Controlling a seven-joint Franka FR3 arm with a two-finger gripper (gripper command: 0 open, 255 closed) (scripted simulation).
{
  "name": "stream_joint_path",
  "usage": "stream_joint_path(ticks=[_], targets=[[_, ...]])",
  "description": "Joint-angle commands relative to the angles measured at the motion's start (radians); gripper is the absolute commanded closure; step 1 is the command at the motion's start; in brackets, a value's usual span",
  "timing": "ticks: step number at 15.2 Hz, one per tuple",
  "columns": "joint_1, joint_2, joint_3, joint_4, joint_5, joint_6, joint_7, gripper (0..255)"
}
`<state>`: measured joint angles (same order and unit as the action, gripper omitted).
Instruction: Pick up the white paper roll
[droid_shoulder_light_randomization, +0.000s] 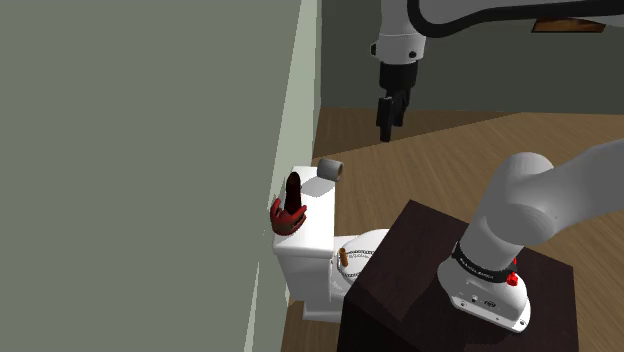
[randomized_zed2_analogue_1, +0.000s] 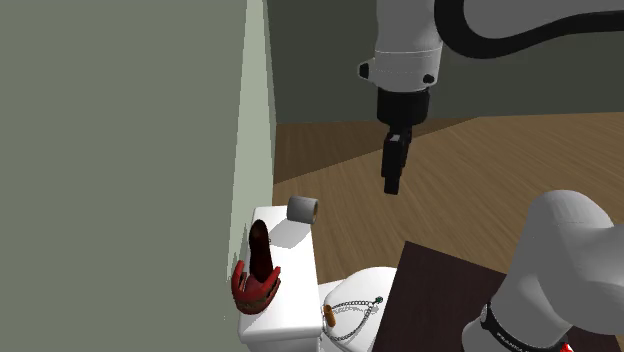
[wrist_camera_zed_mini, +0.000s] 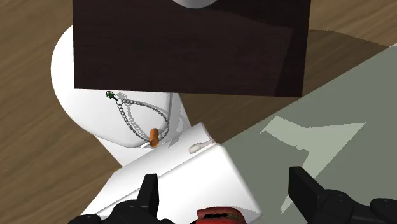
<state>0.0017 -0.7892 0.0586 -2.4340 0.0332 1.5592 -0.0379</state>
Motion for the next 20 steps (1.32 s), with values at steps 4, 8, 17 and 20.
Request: stream_joint_path(ticks=[4, 8, 17, 20], targets=[[-0.023, -0.032, -0.084, -0.097, 0.000, 0.132, -0.066, 0], [-0.053, -0.034, -0.204, -0.203, 0.009, 0.316, -0.165, 0], [-0.013, 0.149, -0.541, -0.319, 0.142, 0.746, -0.484, 0], [0.088, 0.253, -0.702, -0.307, 0.267, 0.868, -0.651, 0]])
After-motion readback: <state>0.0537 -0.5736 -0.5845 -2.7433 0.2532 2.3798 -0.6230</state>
